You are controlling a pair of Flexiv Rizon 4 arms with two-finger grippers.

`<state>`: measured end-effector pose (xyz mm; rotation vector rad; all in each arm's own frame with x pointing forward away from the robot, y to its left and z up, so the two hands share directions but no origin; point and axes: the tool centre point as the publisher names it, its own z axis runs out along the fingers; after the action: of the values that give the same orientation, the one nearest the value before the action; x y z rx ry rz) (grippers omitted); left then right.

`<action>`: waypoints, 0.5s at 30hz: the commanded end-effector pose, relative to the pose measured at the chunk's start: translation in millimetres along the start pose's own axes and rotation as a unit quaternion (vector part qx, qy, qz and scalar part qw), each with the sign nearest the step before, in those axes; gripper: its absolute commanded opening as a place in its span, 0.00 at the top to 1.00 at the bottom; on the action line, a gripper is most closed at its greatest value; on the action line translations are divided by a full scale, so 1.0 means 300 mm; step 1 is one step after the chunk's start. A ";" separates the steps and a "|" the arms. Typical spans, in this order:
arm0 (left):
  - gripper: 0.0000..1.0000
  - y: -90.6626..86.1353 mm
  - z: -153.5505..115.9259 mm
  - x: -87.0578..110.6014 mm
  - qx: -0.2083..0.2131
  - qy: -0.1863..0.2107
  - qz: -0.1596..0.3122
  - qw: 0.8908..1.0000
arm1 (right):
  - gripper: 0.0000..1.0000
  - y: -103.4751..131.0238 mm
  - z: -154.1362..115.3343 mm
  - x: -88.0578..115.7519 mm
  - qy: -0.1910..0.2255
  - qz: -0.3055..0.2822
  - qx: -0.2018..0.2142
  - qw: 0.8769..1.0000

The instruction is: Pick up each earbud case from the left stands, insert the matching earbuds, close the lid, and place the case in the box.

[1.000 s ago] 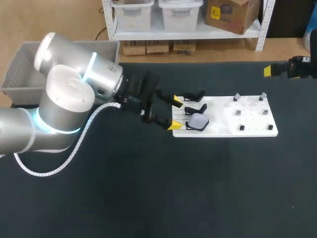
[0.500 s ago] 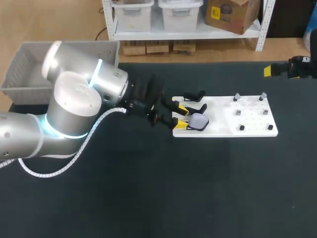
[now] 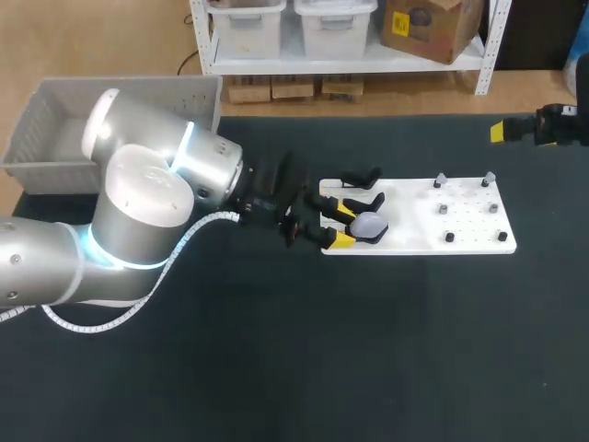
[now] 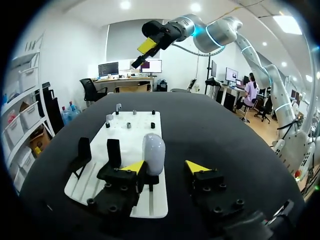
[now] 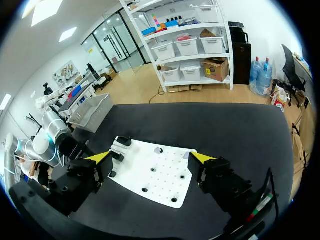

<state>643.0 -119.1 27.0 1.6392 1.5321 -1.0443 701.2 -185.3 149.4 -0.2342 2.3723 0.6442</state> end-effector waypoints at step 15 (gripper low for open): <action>0.43 0.045 0.013 -0.004 -0.002 0.025 0.010 1.000 | 0.00 0.000 -0.002 0.001 0.000 0.000 0.001 1.000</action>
<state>654.4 -123.1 28.4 1.6842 1.5458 -0.9930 701.2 -185.3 149.4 -0.2342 2.3723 0.6442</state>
